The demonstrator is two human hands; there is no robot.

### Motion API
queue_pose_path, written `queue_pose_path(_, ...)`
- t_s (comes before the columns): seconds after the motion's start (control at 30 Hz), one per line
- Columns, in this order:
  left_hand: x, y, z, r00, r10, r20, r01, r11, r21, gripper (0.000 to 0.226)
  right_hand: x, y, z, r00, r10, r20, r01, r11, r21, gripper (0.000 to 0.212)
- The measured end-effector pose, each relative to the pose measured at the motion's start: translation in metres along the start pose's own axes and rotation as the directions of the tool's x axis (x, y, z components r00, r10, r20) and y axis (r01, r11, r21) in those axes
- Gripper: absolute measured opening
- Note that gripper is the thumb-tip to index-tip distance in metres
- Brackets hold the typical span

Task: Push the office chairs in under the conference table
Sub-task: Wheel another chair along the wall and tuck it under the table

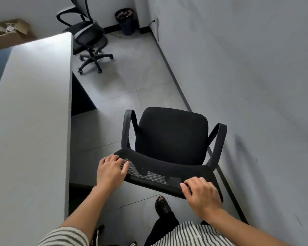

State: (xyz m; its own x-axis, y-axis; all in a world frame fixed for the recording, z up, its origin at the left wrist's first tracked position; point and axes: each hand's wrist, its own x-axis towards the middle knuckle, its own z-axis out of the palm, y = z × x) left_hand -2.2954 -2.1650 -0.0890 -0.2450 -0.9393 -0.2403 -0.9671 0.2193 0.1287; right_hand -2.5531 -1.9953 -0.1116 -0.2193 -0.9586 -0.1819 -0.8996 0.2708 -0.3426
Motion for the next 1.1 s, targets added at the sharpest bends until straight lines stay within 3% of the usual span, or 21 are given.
queue_pose_path(0.2, -0.007, 0.004, 0.014, 0.980, -0.012, -0.200, -0.009, 0.995, -0.100, 0.043, 0.025, 0.012, -0.010, 0.998, -0.062, -0.017, 0.061, 0.996, -0.059, 0.029)
queue_pose_path(0.4, 0.015, 0.033, 0.013, 0.974, -0.011, -0.224, -0.020, 0.991, -0.132, 0.039, 0.114, 0.049, -0.042, 0.986, -0.130, -0.103, 0.111, 0.979, -0.172, 0.032)
queue_pose_path(0.57, 0.041, 0.052, 0.013, 0.972, -0.017, -0.233, -0.008, 0.994, -0.107, 0.036, 0.210, 0.077, -0.062, 0.970, -0.238, -0.046, 0.225, 0.954, -0.199, 0.037)
queue_pose_path(0.7, 0.072, 0.069, 0.011, 0.965, -0.132, -0.227, 0.102, 0.985, -0.138, 0.035, 0.282, 0.079, -0.077, 0.924, -0.382, -0.010, 0.371, 0.904, -0.212, 0.035)
queue_pose_path(0.93, 0.130, 0.097, -0.003, 0.891, -0.393, -0.226, 0.340, 0.910, -0.237, 0.037, 0.406, 0.068, -0.099, 0.812, -0.577, 0.090, 0.579, 0.774, -0.256, 0.037)
queue_pose_path(1.1, 0.170, 0.095, -0.016, 0.846, -0.481, -0.231, 0.405, 0.860, -0.310, 0.034, 0.495, 0.040, -0.111, 0.724, -0.666, 0.179, 0.687, 0.670, -0.281, 0.045)
